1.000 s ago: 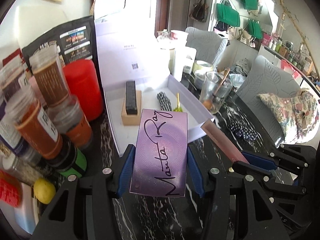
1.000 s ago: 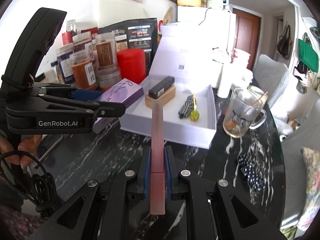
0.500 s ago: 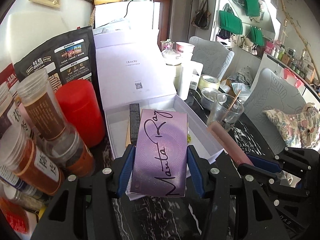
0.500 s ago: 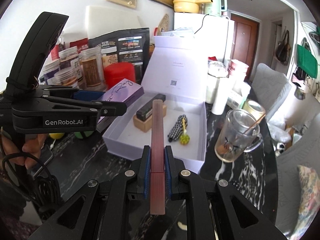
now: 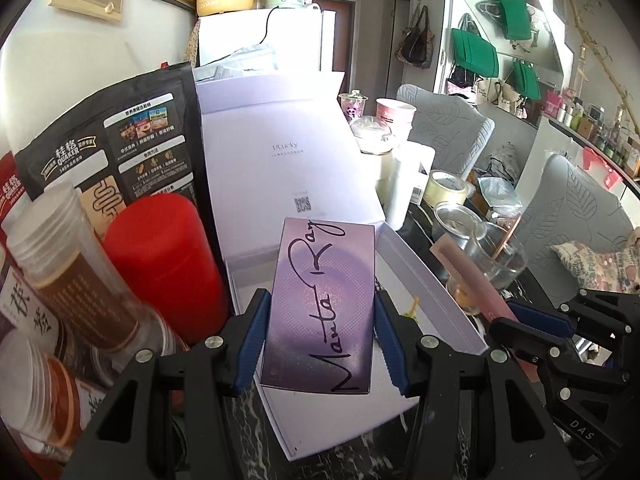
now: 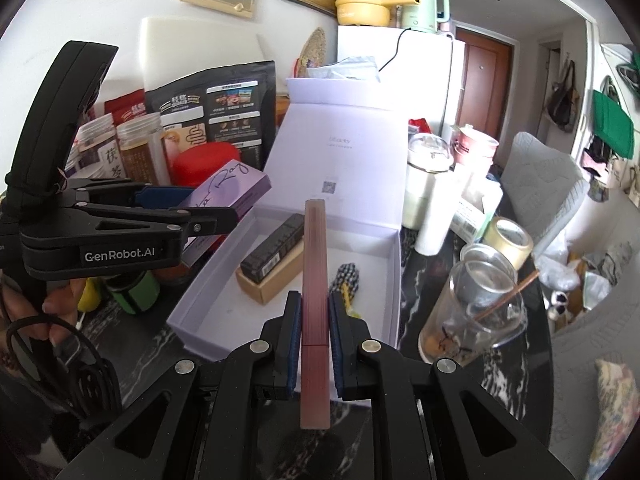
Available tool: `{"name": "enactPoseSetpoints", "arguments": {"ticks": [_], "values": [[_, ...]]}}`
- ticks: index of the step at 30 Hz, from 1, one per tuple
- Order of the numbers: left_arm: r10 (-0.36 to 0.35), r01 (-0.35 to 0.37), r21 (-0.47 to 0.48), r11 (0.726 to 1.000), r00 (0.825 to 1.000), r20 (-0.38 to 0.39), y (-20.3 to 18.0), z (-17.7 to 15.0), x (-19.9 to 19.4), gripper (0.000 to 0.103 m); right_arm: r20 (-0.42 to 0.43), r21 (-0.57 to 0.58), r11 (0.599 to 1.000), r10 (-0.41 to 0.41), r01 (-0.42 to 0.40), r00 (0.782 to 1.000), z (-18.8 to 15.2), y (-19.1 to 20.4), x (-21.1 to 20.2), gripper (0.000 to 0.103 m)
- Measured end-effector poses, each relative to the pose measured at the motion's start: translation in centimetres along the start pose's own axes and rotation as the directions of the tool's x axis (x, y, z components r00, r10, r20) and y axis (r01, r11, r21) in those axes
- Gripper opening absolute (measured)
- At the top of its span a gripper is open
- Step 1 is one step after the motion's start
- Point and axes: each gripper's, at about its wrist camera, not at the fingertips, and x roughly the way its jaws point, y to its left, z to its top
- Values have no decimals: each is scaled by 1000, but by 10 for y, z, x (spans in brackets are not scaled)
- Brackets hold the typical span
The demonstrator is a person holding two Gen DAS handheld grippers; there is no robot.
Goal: Organize rigid objects
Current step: 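Lift and carry the purple box and pink nail file toward the white box, then lower the purple box with the left tool while the right tool lowers the nail file into the box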
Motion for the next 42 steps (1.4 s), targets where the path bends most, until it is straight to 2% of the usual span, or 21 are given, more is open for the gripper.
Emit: {"name": "enactPoseSetpoints", "arguments": {"ticks": [9,12,16,23,28,42], "values": [[4,-3,-43,999,1000,23,16,23,25,52,-6,30,999,-17,17,1000,22,-14,30,13],[-8,8,-69,998,1000,11,22,25,37,52,-7,42,999,-23,23,1000,27,-18,41,13],[11,-12,-64,998,1000,-20,27,24,53,52,-24,52,998,-23,24,999,30,-24,60,13],[17,-23,-73,997,996,-87,30,16,83,52,-74,67,997,-22,27,997,26,-31,84,13],[1,-8,-63,998,994,-108,25,12,92,52,-115,72,996,-37,46,993,22,-36,94,13],[-14,2,-68,998,985,-173,25,4,119,52,-230,68,997,-15,31,973,6,-33,130,13]]}}
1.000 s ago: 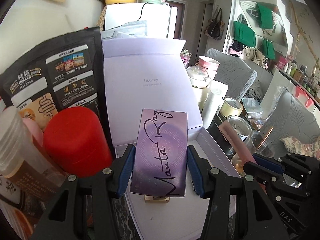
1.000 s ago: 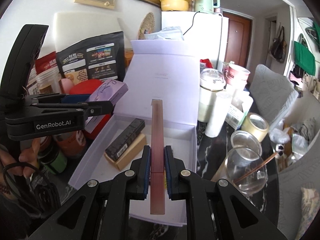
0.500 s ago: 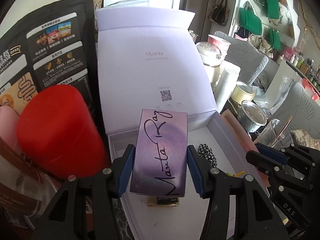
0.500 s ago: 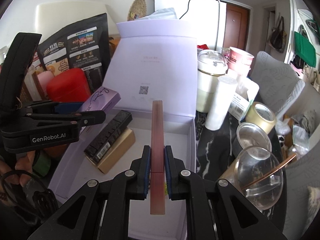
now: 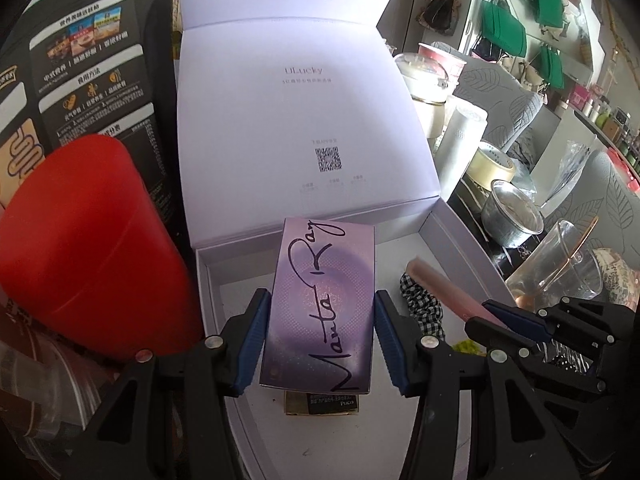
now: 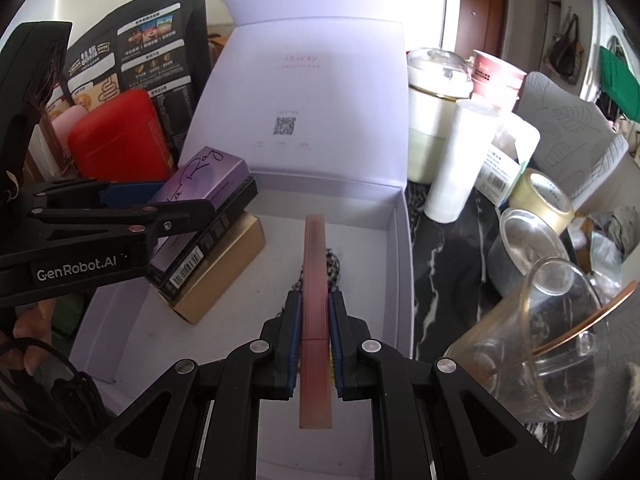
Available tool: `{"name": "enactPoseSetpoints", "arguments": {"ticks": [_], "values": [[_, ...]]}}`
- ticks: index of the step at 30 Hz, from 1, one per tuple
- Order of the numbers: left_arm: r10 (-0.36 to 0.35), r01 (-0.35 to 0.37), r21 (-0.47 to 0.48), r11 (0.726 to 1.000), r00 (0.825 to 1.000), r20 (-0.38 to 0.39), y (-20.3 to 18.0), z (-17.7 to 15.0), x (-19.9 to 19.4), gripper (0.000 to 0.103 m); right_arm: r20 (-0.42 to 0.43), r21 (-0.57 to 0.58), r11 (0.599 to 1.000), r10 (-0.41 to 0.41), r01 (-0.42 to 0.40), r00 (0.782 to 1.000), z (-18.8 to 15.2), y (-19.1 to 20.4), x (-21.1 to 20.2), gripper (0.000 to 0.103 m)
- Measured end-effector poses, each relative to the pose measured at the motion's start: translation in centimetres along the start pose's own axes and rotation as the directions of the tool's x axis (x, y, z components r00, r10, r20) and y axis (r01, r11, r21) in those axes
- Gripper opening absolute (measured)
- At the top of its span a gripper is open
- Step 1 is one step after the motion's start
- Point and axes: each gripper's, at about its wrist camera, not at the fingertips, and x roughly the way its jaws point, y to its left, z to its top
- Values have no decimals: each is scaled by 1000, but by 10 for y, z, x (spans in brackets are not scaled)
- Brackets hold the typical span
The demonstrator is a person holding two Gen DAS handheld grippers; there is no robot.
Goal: Organize rigid objects
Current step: 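Lower the purple box with the left tool while the right tool lowers the nail file into the box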
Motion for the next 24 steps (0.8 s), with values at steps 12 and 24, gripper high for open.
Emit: {"name": "enactPoseSetpoints", "arguments": {"ticks": [12,24], "values": [[2,-2,-10,1000,999,-47,3,-3,11,51,-53,-16,1000,-1,0,999,-4,1,14,13],[36,-36,2,999,996,-88,-3,-1,10,51,-33,-34,999,-26,25,999,-1,1,7,14]]}}
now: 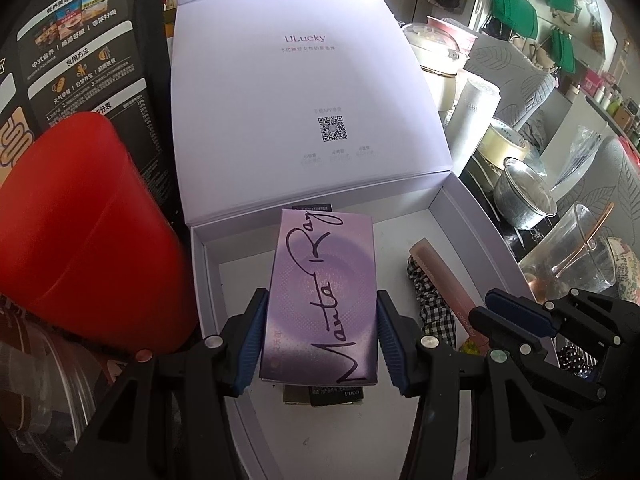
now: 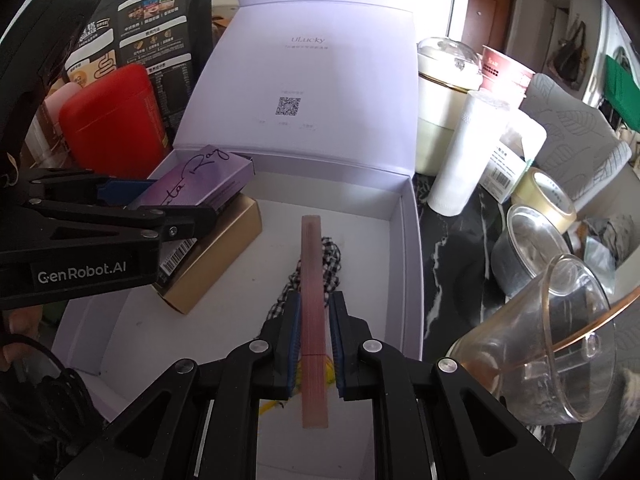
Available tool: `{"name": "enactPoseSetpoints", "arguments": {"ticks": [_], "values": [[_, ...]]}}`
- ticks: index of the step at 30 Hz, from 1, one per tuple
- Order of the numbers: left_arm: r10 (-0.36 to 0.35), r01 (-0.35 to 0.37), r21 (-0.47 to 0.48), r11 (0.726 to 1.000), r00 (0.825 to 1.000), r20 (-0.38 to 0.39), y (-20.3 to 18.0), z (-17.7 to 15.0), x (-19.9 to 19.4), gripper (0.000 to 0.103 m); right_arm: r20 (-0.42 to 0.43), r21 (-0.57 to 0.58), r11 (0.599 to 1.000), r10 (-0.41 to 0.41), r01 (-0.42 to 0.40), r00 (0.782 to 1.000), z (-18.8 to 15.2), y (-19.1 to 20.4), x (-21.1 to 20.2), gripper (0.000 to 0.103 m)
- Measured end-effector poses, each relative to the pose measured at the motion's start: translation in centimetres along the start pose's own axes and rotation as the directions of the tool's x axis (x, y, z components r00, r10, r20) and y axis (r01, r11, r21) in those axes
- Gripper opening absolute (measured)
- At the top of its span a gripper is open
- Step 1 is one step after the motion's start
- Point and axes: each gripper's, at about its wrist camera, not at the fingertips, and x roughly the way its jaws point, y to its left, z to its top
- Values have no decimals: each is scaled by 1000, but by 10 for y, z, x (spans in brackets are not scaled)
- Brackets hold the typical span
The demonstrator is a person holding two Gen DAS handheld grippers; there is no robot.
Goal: Organize rigid objects
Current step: 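Lower the purple box with the left tool while the right tool lowers the nail file into the box, then open both tools to release the purple box and pink nail file in the box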
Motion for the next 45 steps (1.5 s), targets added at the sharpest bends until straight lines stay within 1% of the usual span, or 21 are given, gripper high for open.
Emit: {"name": "enactPoseSetpoints", "arguments": {"ticks": [7,14,26,32,42,45], "values": [[14,-14,9,1000,1000,14,-3,1,-11,51,18,6,1000,-2,2,1000,1,1,-9,14],[12,-13,7,1000,1000,20,-3,3,-21,52,49,5,1000,-4,3,999,0,1,-19,14],[-4,3,5,1000,998,62,-9,3,-43,52,107,11,1000,-11,10,994,3,1,-43,14],[-17,17,-3,1000,994,108,-13,4,-65,52,132,15,1000,-26,24,991,0,1,-63,14],[-17,12,28,1000,982,190,-35,-4,-117,52,207,23,999,-50,47,977,-10,5,-115,14],[-22,14,39,999,977,211,-41,-8,-133,52,226,23,999,-48,44,973,-16,7,-130,17]]}}
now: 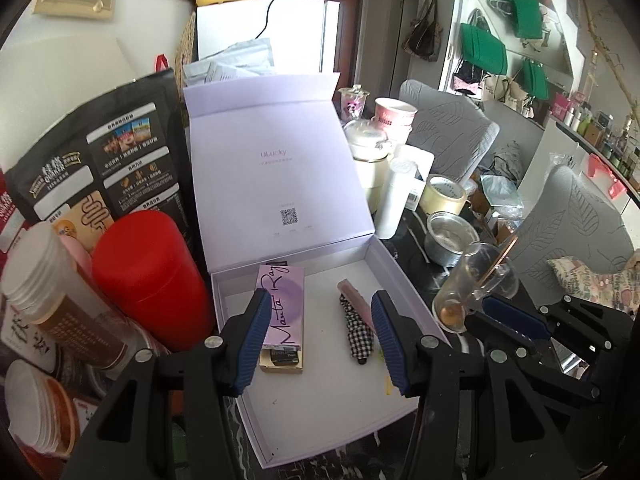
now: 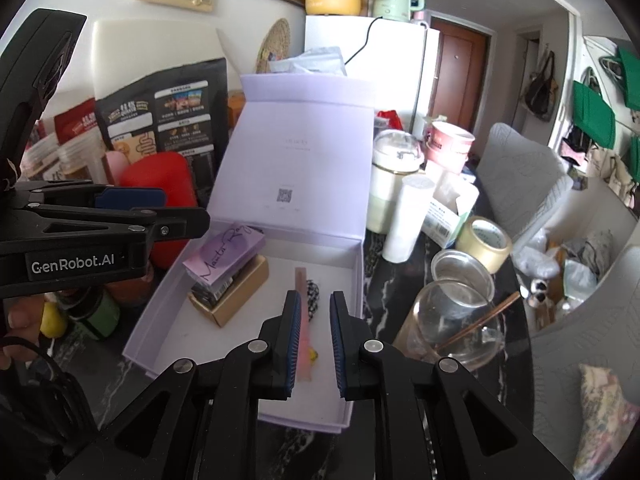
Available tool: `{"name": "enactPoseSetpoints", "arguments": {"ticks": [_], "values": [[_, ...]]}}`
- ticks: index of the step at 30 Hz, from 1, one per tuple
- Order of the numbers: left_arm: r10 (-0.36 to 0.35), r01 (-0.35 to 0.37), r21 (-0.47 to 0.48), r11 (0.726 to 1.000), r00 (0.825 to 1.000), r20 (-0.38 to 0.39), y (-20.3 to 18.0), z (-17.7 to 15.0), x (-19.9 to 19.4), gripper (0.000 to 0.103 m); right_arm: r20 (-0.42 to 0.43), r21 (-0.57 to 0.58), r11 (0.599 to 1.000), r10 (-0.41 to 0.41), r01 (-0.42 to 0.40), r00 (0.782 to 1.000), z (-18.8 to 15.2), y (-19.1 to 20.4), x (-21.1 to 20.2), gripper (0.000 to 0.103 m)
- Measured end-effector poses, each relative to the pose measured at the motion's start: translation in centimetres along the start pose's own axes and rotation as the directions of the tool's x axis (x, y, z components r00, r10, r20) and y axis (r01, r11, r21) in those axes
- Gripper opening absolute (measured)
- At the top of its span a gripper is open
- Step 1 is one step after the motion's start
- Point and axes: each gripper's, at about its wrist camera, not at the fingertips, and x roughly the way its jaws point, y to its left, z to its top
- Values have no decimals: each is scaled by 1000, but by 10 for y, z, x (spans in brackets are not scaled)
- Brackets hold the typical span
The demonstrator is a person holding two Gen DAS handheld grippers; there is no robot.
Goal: Organize rigid objects
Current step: 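Open both tools to release the purple box and pink nail file in the box, then withdraw both open tools from the white box toward the hair clip and scrunchie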
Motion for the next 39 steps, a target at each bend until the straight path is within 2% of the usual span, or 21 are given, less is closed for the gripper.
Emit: {"name": "enactPoseSetpoints", "arguments": {"ticks": [8,12,17,20,25,26,27,29,39], "values": [[-8,6,35,999,998,54,-19,-8,-40,52,61,-8,1000,-28,29,998,-9,5,-48,18],[-17,13,50,999,997,81,-29,-13,-59,52,88,3,999,-48,48,995,-14,4,-70,23],[-50,42,78,996,993,104,-40,-25,-81,52,122,28,996,-83,80,989,-23,0,-100,24],[-63,53,92,994,993,103,-48,-33,-89,52,142,54,993,-108,101,984,-30,-5,-118,33],[-83,72,111,991,992,97,-60,-46,-97,52,155,96,985,-159,145,975,-48,-13,-145,38],[-89,78,118,990,992,94,-64,-49,-98,55,156,99,984,-165,150,974,-51,-13,-148,40],[-91,80,122,989,992,91,-66,-52,-99,67,158,106,982,-173,158,972,-54,-14,-153,40],[-98,86,125,988,990,98,-69,-57,-102,81,158,114,979,-185,168,970,-61,-16,-161,43],[-141,130,156,979,988,60,-90,-79,-104,82,142,149,967,-226,205,964,-92,-18,-184,55]]}}
